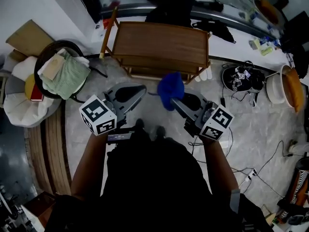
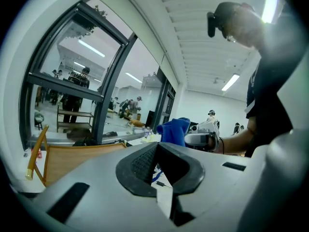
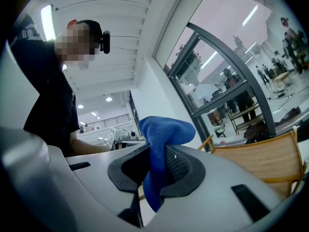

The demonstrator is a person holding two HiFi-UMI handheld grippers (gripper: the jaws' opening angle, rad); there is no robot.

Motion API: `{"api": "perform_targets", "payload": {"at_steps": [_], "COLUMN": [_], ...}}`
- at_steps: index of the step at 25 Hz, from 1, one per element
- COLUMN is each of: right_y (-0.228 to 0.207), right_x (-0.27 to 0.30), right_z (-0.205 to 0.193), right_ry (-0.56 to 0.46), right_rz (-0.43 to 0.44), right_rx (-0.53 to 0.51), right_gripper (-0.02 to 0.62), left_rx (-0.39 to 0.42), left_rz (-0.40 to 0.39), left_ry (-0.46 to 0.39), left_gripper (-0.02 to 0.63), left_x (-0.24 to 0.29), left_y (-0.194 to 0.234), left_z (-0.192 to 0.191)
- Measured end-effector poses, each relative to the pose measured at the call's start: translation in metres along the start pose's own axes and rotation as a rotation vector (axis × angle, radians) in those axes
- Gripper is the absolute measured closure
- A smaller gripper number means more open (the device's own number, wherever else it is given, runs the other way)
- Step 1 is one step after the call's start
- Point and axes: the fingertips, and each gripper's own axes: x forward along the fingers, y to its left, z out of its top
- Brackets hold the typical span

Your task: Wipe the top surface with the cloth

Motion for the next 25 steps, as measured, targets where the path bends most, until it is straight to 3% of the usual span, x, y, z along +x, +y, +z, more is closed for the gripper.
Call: {"api": "perform_targets", "payload": {"at_steps": [25], "right_y": [0.041], "right_x": [0.026], "right_z": [-0.022], "right_ry": [0.092], "right_rz": [-0.044], "right_rx": [-0.040], "right_gripper": [0.526], "left_rx": [0.024], "left_rz": [0.017], "left_ry": [-0.035], "left_gripper": [0.595], "left_x": [-0.053], "left_y": [-0.006], "left_z": [-0.013]}}
